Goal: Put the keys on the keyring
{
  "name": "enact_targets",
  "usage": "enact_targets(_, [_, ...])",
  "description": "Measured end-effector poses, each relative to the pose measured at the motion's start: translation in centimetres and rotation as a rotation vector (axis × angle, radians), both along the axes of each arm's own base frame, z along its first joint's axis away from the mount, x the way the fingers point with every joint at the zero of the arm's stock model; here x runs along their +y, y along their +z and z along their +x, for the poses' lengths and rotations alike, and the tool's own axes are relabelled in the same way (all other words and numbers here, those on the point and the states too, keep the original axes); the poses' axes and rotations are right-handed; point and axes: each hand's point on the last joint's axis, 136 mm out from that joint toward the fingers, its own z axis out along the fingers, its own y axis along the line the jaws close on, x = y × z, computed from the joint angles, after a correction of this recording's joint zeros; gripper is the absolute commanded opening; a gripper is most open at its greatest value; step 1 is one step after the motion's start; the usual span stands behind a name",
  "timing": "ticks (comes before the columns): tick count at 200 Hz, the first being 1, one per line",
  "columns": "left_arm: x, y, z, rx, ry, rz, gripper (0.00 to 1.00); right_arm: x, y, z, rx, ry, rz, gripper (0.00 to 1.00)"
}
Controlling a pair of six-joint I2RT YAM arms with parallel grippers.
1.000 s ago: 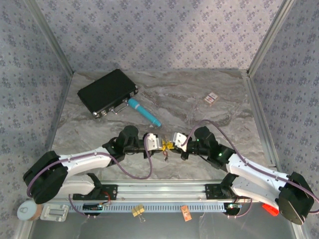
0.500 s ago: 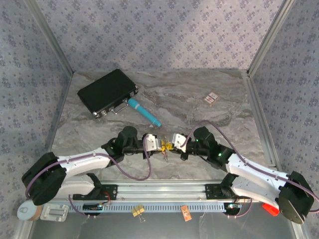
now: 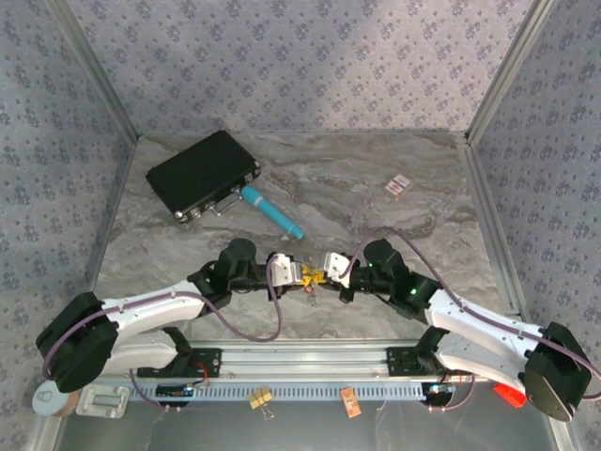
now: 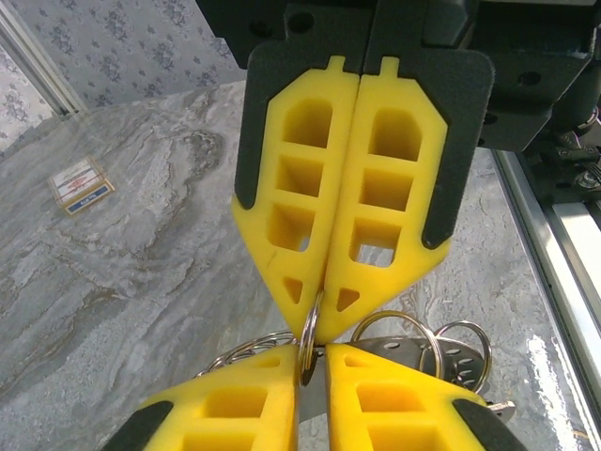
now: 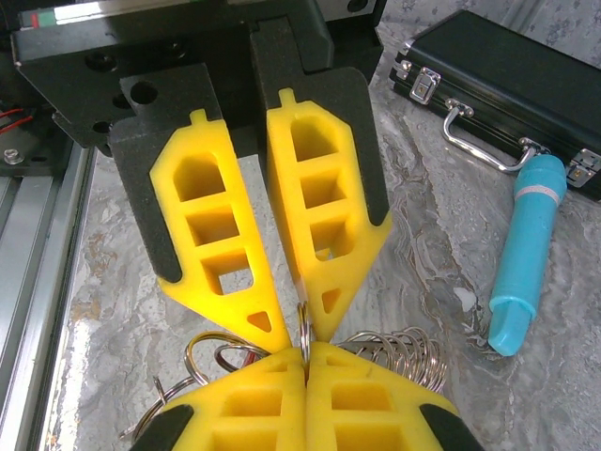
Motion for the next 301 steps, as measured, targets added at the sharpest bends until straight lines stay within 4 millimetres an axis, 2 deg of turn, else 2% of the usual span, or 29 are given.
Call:
enact_targets(15, [0.0,0.0,0.0,-0.004,-0.002,0.000,0.01,0.0,0.0,0.0,0.000,0.000,0.000,0.00])
enact_targets(35, [0.0,0.0,0.1,-0.005,0.003,0.001,0.00,-0.1,0.0,0.2,-0.001,-0.015,-0.006,0.34])
enact_targets(53, [0.0,-0.1,-0.3,-0.004,0.004,0.014,0.00,-0.5,0.1,0.8,-0.022,-0.054,-0.019,0.40])
enact_targets(90, [0.0,0.3,0.3,-0.010,0.058,0.082,0.00,-2.0,-0.9,0.5,-0.020,-0.088,-0.105,0.37])
enact_targets(124, [0.0,0.7,0.6,0.006,0.096,0.174,0.00,-2.4,-0.2,0.3,-0.038,-0.077,-0.148,0.30])
enact_targets(172, [0.1,0.6,0.3,0.026,0.106,0.282,0.00,-1.9,0.4,0.3,-0.049,-0.055,-0.147,0.28])
enact_targets(223, [0.2,0.3,-0.3,0.004,0.072,0.304,0.00,-0.8,0.6,0.1,-0.044,-0.011,-0.116,0.28])
enact_targets(276, [0.2,0.2,-0.4,-0.008,0.058,0.314,0.00,0.0,1.0,-0.1,-0.050,0.026,-0.078,0.11])
enact_targets(301, [0.3,0.2,-0.4,-0.011,0.061,0.316,0.00,0.1,0.9,-0.3,-0.045,0.037,-0.077,0.12])
